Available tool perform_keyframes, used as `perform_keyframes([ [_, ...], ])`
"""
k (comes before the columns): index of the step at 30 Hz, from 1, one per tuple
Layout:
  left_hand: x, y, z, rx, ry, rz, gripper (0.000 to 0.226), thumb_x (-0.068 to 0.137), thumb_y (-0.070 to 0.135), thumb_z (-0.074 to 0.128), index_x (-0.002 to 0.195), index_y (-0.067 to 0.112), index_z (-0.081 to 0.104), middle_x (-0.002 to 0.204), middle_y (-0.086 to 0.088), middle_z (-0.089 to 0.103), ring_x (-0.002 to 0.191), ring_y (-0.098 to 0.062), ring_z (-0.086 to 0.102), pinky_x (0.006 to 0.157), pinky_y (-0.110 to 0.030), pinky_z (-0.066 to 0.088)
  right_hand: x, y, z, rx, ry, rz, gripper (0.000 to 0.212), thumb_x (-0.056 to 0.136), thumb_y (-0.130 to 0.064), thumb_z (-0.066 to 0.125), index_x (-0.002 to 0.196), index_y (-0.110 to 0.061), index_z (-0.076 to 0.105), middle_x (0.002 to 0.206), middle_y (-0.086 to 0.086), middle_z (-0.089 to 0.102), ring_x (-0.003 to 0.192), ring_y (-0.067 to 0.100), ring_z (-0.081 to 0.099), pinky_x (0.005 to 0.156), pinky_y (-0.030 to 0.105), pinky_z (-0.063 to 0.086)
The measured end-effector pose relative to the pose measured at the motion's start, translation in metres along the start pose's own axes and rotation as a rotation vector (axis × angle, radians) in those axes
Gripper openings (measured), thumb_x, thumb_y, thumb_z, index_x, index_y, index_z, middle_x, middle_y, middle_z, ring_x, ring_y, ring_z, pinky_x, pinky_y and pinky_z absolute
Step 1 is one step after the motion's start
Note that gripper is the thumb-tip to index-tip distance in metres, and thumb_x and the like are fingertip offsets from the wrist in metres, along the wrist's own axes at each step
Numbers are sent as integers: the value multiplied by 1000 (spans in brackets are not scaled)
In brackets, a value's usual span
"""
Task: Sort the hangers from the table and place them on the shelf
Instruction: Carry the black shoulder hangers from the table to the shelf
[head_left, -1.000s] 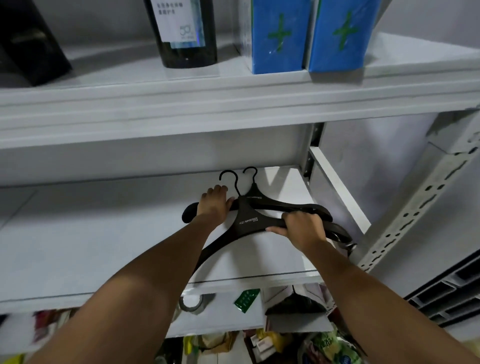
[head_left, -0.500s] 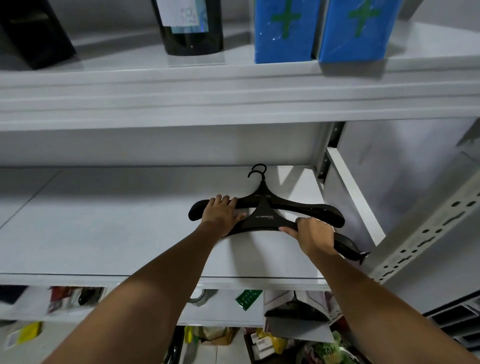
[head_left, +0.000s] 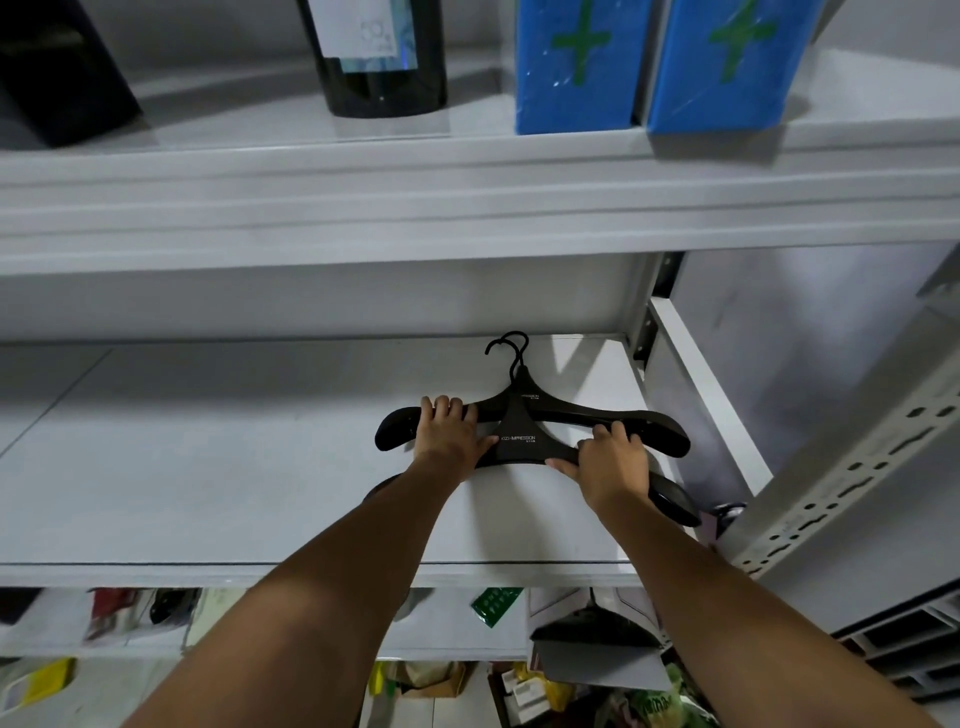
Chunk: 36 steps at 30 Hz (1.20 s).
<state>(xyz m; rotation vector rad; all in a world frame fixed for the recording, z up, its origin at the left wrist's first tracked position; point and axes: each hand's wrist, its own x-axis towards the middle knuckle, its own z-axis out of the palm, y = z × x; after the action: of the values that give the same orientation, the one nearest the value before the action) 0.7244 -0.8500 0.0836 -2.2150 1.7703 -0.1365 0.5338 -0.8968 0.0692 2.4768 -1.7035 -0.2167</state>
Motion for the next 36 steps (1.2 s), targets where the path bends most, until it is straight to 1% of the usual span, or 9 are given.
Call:
perform_keyframes([
  [3,-1,1,-1,3,-4,4,61,97,54,20,140,12,30,139,-13,39,133,-31,29,114,-45,16,-2,-1,-1,-16,-3,-1,66,92,-65,28,108,-14,66,124,4,54,117,23,42,94,32,35],
  [6,-2,-1,1,4,7,14,60,97,53,20,139,12,31,138,-12,40,132,-30,31,113,-46,17,-4,-1,-1,-13,-17,13,62,94,-62,29,115,-14,62,127,5,52,118,24,43,97,33,34],
  [12,-4,-2,1,1,29,25,58,98,52,22,138,12,31,137,-13,40,131,-31,31,113,-47,18,-7,-2,1,38,-9,33,60,94,-57,35,132,-12,46,132,8,49,124,26,42,103,37,33],
  [17,-5,1,3,0,38,10,57,98,51,22,138,11,31,138,-14,40,131,-32,31,112,-48,18,-9,-1,2,58,-44,33,53,97,-53,33,127,-13,52,133,8,48,125,28,42,103,37,33],
  [23,-5,2,3,12,58,2,57,98,50,21,138,11,31,139,-14,39,131,-33,31,112,-50,17,-7,-2,2,53,-60,33,53,98,-52,31,127,-14,52,134,8,46,125,27,42,103,37,34],
  [25,-4,2,3,6,54,-5,57,98,50,21,138,11,30,140,-14,38,132,-32,31,112,-49,17,-6,-2,1,68,-47,28,53,97,-53,33,130,-14,48,133,8,46,124,27,43,102,36,34],
  [28,-4,3,1,-22,61,-16,58,98,51,22,140,11,27,141,-14,35,131,-32,31,112,-46,20,-6,-1,-5,89,-16,7,59,97,-54,34,142,-16,35,136,8,45,124,26,41,101,36,33],
  [30,-4,4,-5,-50,75,-8,58,98,50,23,140,11,27,141,-14,34,131,-32,32,111,-43,22,-8,-1,-12,98,29,-8,61,97,-54,33,145,-17,30,135,8,47,122,25,42,99,35,34],
  [36,-11,7,-39,-183,127,55,58,98,49,25,145,14,22,147,-12,30,136,-30,28,112,-39,22,-20,6,-46,111,113,-70,59,98,-51,32,145,-15,29,132,10,49,120,28,48,98,37,36],
])
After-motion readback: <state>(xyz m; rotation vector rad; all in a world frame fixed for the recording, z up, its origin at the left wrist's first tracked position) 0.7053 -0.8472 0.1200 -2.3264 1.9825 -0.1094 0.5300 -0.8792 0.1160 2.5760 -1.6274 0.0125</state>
